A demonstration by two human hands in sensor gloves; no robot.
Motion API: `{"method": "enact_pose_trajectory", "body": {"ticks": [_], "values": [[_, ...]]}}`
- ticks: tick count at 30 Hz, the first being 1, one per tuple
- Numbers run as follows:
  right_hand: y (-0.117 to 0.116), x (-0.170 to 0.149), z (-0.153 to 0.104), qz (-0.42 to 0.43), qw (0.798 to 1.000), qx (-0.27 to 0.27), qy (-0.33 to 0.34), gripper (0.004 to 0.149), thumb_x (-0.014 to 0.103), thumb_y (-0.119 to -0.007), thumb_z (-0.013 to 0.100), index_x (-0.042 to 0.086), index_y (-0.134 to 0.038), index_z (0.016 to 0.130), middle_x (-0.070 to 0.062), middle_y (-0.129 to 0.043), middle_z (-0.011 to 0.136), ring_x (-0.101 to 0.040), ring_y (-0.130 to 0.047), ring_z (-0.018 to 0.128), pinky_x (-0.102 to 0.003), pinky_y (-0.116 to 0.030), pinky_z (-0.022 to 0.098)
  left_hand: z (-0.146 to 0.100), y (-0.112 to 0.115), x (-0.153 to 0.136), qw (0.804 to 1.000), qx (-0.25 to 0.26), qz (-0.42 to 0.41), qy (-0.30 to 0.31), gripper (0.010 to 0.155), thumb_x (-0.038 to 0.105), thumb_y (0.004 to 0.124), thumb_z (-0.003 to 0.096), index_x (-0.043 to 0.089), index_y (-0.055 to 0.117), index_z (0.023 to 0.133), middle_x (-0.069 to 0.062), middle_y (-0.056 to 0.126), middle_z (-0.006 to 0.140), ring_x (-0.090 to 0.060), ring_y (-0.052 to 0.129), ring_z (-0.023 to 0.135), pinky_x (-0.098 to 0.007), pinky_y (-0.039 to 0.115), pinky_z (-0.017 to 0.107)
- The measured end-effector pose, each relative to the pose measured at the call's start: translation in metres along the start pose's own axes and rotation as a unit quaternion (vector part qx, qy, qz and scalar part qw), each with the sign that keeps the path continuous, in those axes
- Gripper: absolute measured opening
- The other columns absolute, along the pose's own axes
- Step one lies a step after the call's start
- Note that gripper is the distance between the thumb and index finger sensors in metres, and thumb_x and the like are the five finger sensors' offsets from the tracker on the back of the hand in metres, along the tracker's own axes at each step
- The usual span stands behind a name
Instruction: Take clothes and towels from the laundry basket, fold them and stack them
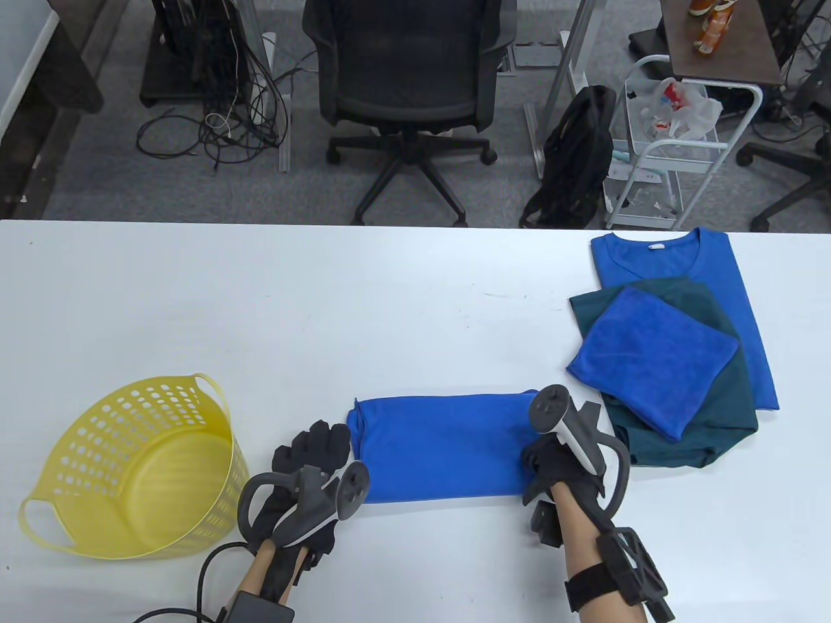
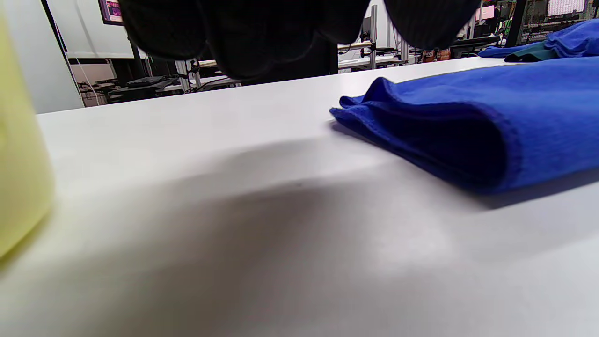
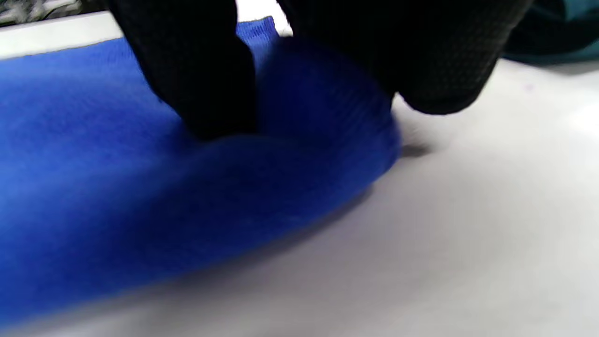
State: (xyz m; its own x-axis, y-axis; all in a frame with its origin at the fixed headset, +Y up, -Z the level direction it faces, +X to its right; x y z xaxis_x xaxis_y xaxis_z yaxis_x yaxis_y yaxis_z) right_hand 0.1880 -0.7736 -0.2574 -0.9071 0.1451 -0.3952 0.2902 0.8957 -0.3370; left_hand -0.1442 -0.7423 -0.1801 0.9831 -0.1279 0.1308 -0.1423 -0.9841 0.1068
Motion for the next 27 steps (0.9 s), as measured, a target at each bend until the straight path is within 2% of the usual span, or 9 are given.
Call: {"method": "enact_pose_trajectory", "body": {"ticks": [4, 7, 8, 9, 12, 13, 16, 20, 27], "values": [[-0.002, -0.001, -0.001, 0.001, 1.0, -0.005, -0.006, 0.062, 0.024, -0.093, 0.052, -0.008, -0.071, 0.099, -0.008, -0.085, 0.071, -0.018, -0.088, 0.047, -0.052, -0.079, 0.052, -0.002, -0.002, -0.002, 1.0, 0.007, 0.001, -0.001, 0.075, 0.054, 0.07, 0.0572, 0.018, 0.051, 0.121, -0.018, 0.063, 0.122, -0.04, 0.078, 0.104, -0.061, 0.07, 0.072], [0.005, -0.005, -0.002, 0.061, 0.996, 0.048, 0.038, 0.037, 0.021, -0.086, 0.058, 0.009, -0.077, 0.092, -0.013, -0.078, 0.079, -0.03, -0.082, 0.066, -0.065, -0.066, 0.061, -0.002, -0.003, -0.004, 1.0, 0.01, -0.005, -0.002, 0.075, 0.054, 0.07, 0.0571, 0.018, 0.051, 0.12, -0.019, 0.063, 0.122, -0.04, 0.078, 0.104, -0.061, 0.07, 0.072], [0.009, -0.008, -0.002, 0.098, 0.991, 0.067, 0.067, 0.037, 0.021, -0.084, 0.059, 0.007, -0.075, 0.093, -0.032, -0.064, 0.099, -0.048, -0.071, 0.085, -0.073, -0.058, 0.063, -0.002, -0.003, -0.004, 1.0, 0.009, -0.005, -0.002, 0.075, 0.054, 0.069, 0.0572, 0.018, 0.051, 0.121, -0.018, 0.062, 0.122, -0.04, 0.078, 0.104, -0.061, 0.07, 0.072], [0.013, -0.011, -0.003, 0.125, 0.986, 0.077, 0.082, 0.038, 0.02, -0.081, 0.061, 0.006, -0.071, 0.095, -0.037, -0.06, 0.103, -0.055, -0.069, 0.087, -0.073, -0.061, 0.062, -0.002, -0.003, -0.004, 1.0, 0.008, -0.005, -0.002, 0.075, 0.054, 0.069, 0.0571, 0.018, 0.051, 0.121, -0.019, 0.062, 0.122, -0.04, 0.078, 0.105, -0.061, 0.07, 0.072], [0.018, -0.027, 0.0, 0.24, 0.949, 0.141, 0.145, 0.058, 0.023, -0.072, 0.065, -0.002, -0.045, 0.11, -0.044, -0.057, 0.106, -0.046, -0.085, 0.078, -0.06, -0.079, 0.054, -0.002, -0.003, -0.004, 1.0, 0.005, -0.004, 0.0, 0.075, 0.054, 0.069, 0.0569, 0.019, 0.051, 0.121, -0.019, 0.062, 0.123, -0.04, 0.077, 0.105, -0.061, 0.07, 0.073], [0.017, -0.034, 0.001, 0.274, 0.931, 0.176, 0.166, 0.071, 0.026, -0.072, 0.066, 0.002, -0.029, 0.118, -0.046, -0.051, 0.108, -0.047, -0.085, 0.078, -0.06, -0.079, 0.053, -0.002, -0.002, -0.004, 1.0, 0.004, -0.005, 0.001, 0.076, 0.054, 0.069, 0.0569, 0.019, 0.05, 0.121, -0.019, 0.062, 0.123, -0.04, 0.077, 0.105, -0.061, 0.07, 0.073], [0.008, -0.05, 0.009, 0.309, 0.898, 0.241, 0.2, 0.08, 0.03, -0.071, 0.068, 0.027, -0.006, 0.115, -0.043, -0.033, 0.115, -0.05, -0.082, 0.081, -0.061, -0.078, 0.055, -0.001, -0.002, -0.004, 1.0, 0.005, -0.007, 0.002, 0.076, 0.054, 0.069, 0.057, 0.019, 0.049, 0.121, -0.019, 0.062, 0.123, -0.041, 0.077, 0.105, -0.061, 0.069, 0.073], [0.0, -0.052, 0.013, 0.306, 0.893, 0.226, 0.242, 0.071, 0.022, -0.07, 0.066, 0.036, -0.02, 0.115, -0.032, -0.025, 0.118, -0.044, -0.082, 0.081, -0.057, -0.076, 0.057, -0.001, -0.001, -0.004, 1.0, 0.002, -0.006, 0.004, 0.075, 0.054, 0.069, 0.057, 0.022, 0.049, 0.121, -0.019, 0.061, 0.123, -0.041, 0.077, 0.105, -0.061, 0.069, 0.073], [0.016, -0.041, -0.002, 0.226, 0.924, 0.112, 0.287, 0.062, 0.01, -0.068, 0.061, 0.028, -0.042, 0.115, -0.019, -0.036, 0.119, -0.029, -0.091, 0.059, -0.045, -0.082, 0.046, -0.002, -0.001, -0.003, 1.0, 0.003, -0.002, 0.007, 0.073, 0.054, 0.069, 0.057, 0.026, 0.049, 0.121, -0.019, 0.062, 0.123, -0.041, 0.077, 0.105, -0.061, 0.069, 0.073]]}}
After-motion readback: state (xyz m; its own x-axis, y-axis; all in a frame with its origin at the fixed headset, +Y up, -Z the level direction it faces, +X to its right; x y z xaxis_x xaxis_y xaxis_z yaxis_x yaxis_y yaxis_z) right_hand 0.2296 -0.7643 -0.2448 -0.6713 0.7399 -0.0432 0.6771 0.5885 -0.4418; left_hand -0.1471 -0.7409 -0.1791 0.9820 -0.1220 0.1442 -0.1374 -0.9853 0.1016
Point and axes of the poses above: the tracker on the back of each hand, its own x axis roughly to the thumb side, its own z axis roughly from the wrist to the fingertips, y = z × x, the point moved 1 cm from there along z, roughly from the wrist to the fingertips
